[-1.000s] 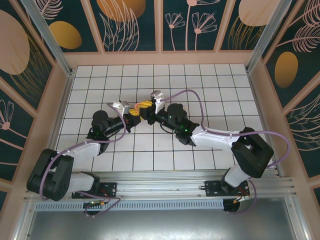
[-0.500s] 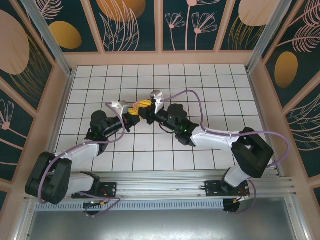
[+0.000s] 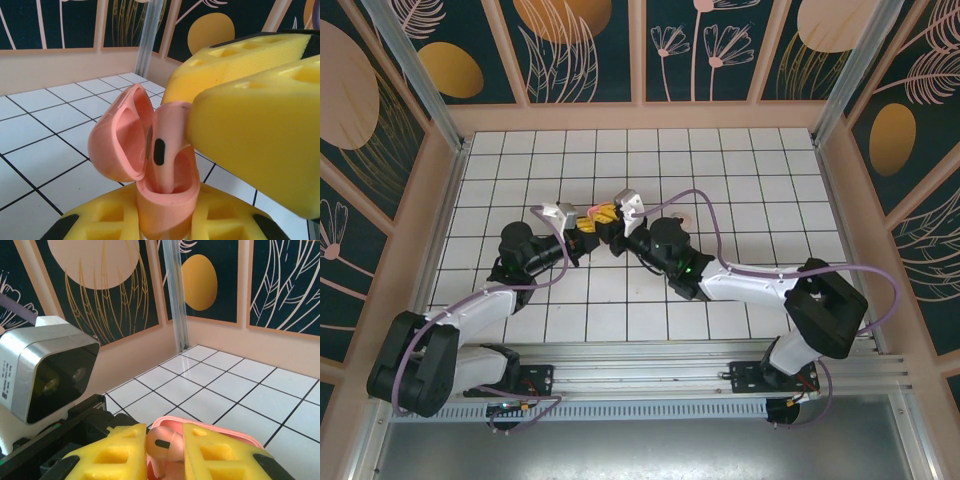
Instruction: Insert the wireless bluetooth earbuds into the charging case
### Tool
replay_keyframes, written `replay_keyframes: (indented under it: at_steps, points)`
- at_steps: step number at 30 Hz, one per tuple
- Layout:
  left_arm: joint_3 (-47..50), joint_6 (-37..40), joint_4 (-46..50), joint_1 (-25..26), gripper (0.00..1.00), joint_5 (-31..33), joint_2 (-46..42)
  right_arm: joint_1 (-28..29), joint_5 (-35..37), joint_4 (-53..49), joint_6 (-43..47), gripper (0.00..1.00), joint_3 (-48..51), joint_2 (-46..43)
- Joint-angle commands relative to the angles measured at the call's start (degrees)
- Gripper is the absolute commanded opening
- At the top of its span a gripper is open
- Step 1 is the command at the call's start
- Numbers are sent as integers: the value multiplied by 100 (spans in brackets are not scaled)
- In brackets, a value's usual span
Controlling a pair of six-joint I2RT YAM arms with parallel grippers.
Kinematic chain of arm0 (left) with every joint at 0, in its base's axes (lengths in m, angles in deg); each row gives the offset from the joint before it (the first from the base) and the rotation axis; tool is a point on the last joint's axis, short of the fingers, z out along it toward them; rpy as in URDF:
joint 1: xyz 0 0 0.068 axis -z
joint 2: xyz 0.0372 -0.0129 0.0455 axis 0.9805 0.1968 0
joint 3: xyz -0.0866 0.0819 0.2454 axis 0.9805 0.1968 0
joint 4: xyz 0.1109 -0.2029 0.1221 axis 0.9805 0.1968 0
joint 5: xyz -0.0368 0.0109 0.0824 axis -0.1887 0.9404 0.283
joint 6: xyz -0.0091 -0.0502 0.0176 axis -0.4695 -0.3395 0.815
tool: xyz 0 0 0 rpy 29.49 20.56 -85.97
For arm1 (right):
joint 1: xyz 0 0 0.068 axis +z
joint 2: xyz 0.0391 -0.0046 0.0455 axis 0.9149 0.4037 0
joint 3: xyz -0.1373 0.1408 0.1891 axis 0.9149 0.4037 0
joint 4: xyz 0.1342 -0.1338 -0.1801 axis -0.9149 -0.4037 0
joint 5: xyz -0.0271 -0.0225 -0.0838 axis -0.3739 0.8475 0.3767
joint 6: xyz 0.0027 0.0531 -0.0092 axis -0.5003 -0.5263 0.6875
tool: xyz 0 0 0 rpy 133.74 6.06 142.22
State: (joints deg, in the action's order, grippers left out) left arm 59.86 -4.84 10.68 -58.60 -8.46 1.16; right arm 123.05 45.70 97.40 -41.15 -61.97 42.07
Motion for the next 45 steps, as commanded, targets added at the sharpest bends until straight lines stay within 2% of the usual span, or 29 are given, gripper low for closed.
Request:
replay_keyframes:
  at_steps: [1, 7, 17, 23, 29, 32, 34, 40, 45]
  points:
    - [-165, 199, -582, 51, 19, -284, -291, 31, 244, -525, 292, 22, 300, -144]
    - [-163, 277, -582, 49, 19, -461, -282, 22, 183, -838, 427, 27, 231, -177]
    - [-198, 431, -402, 60, 19, -535, -282, 20, 115, -769, 409, 35, 199, -313]
    - [-158, 762, -200, 123, 19, -541, -238, 8, -246, -604, 264, 40, 287, -740]
    - [-119, 984, -189, 178, 18, -705, -109, -309, -1526, -1000, -150, 47, 284, -1530]
    - [-144, 1082, -169, 249, 19, -827, -87, -534, -1908, -1443, -428, 49, 182, -1811]
    - [-171, 1132, -143, 302, 19, -939, -81, -728, -2158, -1784, -660, 55, 69, -1881]
    - [-327, 1202, 54, 418, 19, -1156, -46, -1386, -3425, -2527, -1373, 57, -353, -1487]
    - [-389, 1184, 142, 447, 19, -1158, -84, -1520, -4056, -2568, -1620, 57, -485, -1130]
